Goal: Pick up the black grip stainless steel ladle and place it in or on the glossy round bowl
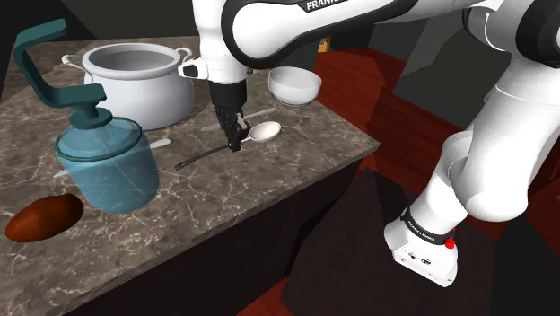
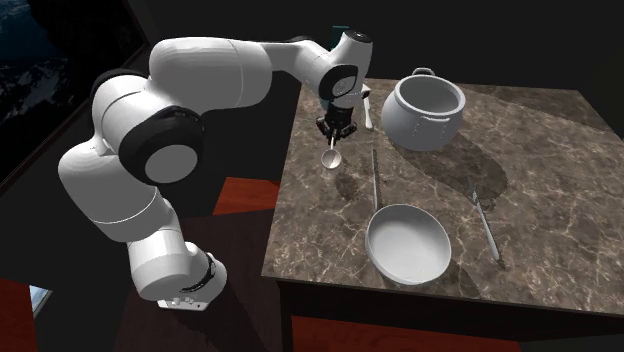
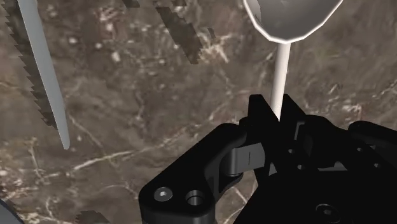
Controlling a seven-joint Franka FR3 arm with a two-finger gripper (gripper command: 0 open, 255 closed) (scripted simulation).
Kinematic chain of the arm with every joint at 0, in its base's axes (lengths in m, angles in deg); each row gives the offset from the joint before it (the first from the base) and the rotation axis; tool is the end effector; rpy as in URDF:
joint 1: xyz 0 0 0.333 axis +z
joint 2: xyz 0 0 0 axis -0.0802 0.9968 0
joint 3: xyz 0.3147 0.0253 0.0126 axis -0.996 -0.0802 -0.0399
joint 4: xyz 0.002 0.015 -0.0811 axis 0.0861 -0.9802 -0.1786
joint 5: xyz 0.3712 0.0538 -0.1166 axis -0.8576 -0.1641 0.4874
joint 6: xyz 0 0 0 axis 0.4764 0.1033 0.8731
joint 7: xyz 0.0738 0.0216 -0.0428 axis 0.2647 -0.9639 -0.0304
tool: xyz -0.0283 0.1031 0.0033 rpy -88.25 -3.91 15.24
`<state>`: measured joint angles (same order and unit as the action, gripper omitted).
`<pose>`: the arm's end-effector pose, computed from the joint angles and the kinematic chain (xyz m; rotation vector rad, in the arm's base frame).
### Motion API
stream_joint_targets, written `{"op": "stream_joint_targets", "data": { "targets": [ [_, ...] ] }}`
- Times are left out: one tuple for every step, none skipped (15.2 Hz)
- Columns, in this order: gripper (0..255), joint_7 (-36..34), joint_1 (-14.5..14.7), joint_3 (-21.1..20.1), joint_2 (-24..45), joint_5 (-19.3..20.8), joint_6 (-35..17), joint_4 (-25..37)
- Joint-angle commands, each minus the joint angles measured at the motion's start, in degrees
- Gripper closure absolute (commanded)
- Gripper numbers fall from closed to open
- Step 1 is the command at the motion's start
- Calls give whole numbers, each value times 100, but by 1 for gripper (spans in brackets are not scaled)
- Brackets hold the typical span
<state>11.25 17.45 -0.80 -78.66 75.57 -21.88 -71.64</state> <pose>0.4986 0.3230 0.4466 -2.4051 -1.9037 0.1367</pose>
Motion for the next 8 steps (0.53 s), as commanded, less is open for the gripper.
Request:
{"op": "stream_joint_targets", "data": {
  "targets": [
    [255,1,-3,0,-48,-8,143,94],
    [255,-1,-4,-1,-63,-10,216,152],
    [255,-3,-5,-1,-76,-12,290,213],
    [255,-5,-5,-1,-88,-14,364,274],
    [255,-8,-5,-2,-99,-15,437,338],
    [255,-10,-6,-2,-109,-16,512,402],
    [255,-13,-6,-2,-118,-18,586,468],
    [255,-15,-6,-3,-125,-18,661,536]
  ]
}}
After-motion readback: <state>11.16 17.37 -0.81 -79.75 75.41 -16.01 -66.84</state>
